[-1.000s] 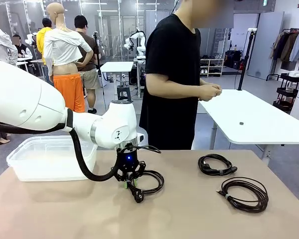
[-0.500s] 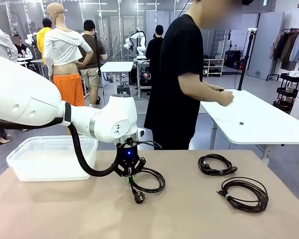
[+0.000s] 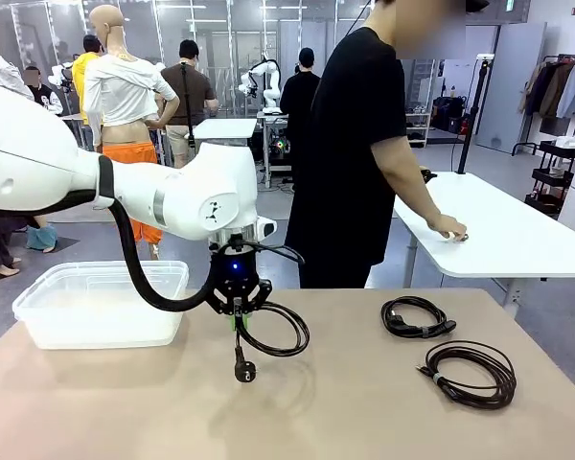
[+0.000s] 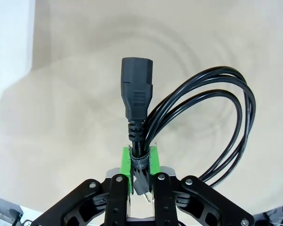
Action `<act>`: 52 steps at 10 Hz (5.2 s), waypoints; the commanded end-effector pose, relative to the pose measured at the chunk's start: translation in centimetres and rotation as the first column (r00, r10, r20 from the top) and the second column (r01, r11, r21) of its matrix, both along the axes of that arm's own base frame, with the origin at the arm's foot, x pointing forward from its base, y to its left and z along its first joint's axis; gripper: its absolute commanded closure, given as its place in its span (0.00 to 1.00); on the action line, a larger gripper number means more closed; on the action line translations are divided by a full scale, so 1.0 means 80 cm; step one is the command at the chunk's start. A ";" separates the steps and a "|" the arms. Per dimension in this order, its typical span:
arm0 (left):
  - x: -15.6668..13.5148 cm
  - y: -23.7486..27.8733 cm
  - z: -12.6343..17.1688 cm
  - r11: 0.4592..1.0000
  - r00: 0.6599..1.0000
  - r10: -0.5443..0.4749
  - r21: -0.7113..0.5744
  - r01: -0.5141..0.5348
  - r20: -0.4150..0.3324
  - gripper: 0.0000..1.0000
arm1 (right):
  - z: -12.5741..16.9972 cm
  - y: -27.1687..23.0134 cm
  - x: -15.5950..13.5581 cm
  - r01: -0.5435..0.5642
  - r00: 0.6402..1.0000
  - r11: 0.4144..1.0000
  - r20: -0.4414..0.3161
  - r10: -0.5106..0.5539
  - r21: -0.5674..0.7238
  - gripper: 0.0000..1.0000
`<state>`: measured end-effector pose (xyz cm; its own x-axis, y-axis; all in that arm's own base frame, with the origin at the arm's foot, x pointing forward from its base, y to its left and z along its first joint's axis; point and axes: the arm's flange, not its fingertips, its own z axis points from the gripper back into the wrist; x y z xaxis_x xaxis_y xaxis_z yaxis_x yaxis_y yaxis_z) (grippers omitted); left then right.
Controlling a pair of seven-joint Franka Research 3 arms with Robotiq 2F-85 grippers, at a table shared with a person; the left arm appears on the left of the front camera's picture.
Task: Organize and store the cables.
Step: Place the Power Cable into the Organizing box.
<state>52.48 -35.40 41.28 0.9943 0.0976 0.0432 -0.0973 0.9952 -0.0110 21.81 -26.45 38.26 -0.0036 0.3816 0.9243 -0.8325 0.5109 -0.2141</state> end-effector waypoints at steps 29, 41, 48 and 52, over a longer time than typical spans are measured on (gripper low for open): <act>0.093 0.420 0.005 0.997 0.968 -0.071 0.043 0.062 0.240 0.83 | 0.000 -0.002 -0.003 -0.012 1.000 1.000 0.012 0.012 -0.008 0.00; 0.106 0.443 -0.025 0.993 0.957 -0.114 0.069 0.100 0.268 0.83 | 0.000 -0.002 -0.003 -0.012 1.000 1.000 0.012 0.012 -0.008 0.00; 0.100 0.451 -0.019 0.984 0.936 -0.175 0.092 0.154 0.304 0.00 | 0.000 -0.002 -0.003 -0.012 1.000 1.000 0.012 0.012 -0.008 0.00; 0.087 0.453 -0.001 0.977 0.913 -0.211 0.095 0.189 0.349 0.00 | 0.000 -0.002 -0.003 -0.012 1.000 1.000 0.012 0.012 -0.008 0.00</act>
